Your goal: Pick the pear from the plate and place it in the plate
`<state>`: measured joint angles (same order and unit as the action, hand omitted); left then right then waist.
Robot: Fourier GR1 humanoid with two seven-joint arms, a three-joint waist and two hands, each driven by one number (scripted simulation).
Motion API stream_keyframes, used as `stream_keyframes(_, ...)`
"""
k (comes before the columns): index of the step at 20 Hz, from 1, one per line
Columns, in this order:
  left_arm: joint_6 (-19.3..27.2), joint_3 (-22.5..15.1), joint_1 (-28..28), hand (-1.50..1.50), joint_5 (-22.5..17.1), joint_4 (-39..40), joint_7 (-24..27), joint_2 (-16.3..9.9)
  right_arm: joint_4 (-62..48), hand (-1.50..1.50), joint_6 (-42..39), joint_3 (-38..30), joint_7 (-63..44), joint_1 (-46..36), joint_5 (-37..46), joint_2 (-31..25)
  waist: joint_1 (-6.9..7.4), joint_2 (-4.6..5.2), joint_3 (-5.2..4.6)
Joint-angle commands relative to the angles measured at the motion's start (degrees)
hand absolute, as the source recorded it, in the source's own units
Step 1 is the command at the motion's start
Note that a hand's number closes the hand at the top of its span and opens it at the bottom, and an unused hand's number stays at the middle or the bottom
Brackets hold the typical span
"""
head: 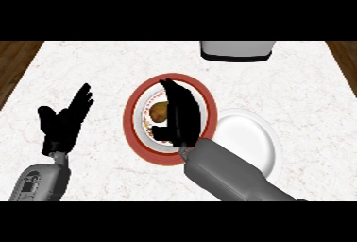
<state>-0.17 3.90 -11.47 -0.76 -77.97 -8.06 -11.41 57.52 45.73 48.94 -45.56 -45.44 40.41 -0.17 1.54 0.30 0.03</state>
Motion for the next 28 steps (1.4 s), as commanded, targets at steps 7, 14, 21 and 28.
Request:
stream_keyframes(7, -1.1, 1.2, 3.6, 0.00, -1.7, -3.4, -1.6, -0.8, 17.6, -1.50, 12.1, -2.0, 3.2, 1.9, -8.2, 0.2, -0.19, -0.53, 0.04)
stream_keyframes(14, 0.8, 0.4, 0.1, 0.00, 0.5, -0.9, 0.3, 0.8, 21.0, -1.50, 13.5, -0.6, 12.7, 6.6, -25.6, 0.2, -0.32, -0.02, 0.01)
stream_keyframes(21, 1.8, -0.1, -0.8, 0.00, 1.7, -0.7, -1.8, 2.0, 21.7, -1.50, 1.7, -9.9, 34.1, 18.3, -31.8, -2.0, -1.33, -0.20, 0.00)
stream_keyframes(28, -0.4, 2.1, 1.1, 0.00, 0.0, -2.6, -2.2, 0.8, 26.0, -1.50, -5.2, -15.7, 36.8, 24.7, -29.3, -4.0, -1.56, -0.31, -0.02)
